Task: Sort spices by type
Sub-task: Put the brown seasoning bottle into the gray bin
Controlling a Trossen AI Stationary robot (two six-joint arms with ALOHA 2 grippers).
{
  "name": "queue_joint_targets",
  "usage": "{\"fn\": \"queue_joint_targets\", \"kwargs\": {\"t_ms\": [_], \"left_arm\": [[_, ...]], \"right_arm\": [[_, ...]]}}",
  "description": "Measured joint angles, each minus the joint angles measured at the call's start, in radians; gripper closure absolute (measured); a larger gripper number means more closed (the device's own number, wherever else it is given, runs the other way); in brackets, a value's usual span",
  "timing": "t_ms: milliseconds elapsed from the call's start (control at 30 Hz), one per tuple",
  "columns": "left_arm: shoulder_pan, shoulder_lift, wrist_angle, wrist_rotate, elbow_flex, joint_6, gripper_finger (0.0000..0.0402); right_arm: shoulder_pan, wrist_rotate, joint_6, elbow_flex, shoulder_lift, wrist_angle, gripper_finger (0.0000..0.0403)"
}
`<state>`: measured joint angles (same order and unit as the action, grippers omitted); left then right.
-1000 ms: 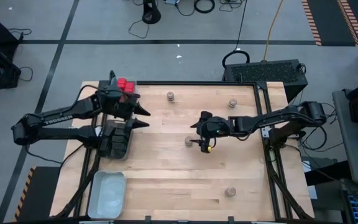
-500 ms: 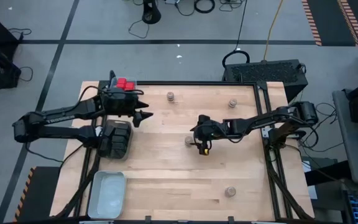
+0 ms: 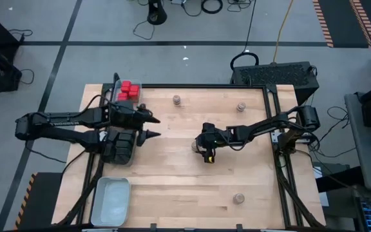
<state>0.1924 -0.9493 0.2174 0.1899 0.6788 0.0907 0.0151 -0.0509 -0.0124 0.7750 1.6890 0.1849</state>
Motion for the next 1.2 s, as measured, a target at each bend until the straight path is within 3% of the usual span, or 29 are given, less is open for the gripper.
{"fn": "queue_joint_targets", "kwargs": {"t_ms": [267, 800, 1200], "left_arm": [[-0.067, 0.0, -0.03, -0.008, 0.0, -0.003, 0.0102], [-0.071, 0.0, -0.017, -0.016, 0.0, -0.004, 0.0102], [-0.072, 0.0, -0.008, -0.016, 0.0, -0.029, 0.0102]], "right_arm": [[0.0, -0.002, 0.027, 0.0, 0.014, -0.016, 0.0142], [0.002, -0.08, 0.113, -0.003, 0.114, 0.04, 0.0145], [0.006, -0.105, 0.174, -0.181, 0.113, 0.432, 0.0192]]}}
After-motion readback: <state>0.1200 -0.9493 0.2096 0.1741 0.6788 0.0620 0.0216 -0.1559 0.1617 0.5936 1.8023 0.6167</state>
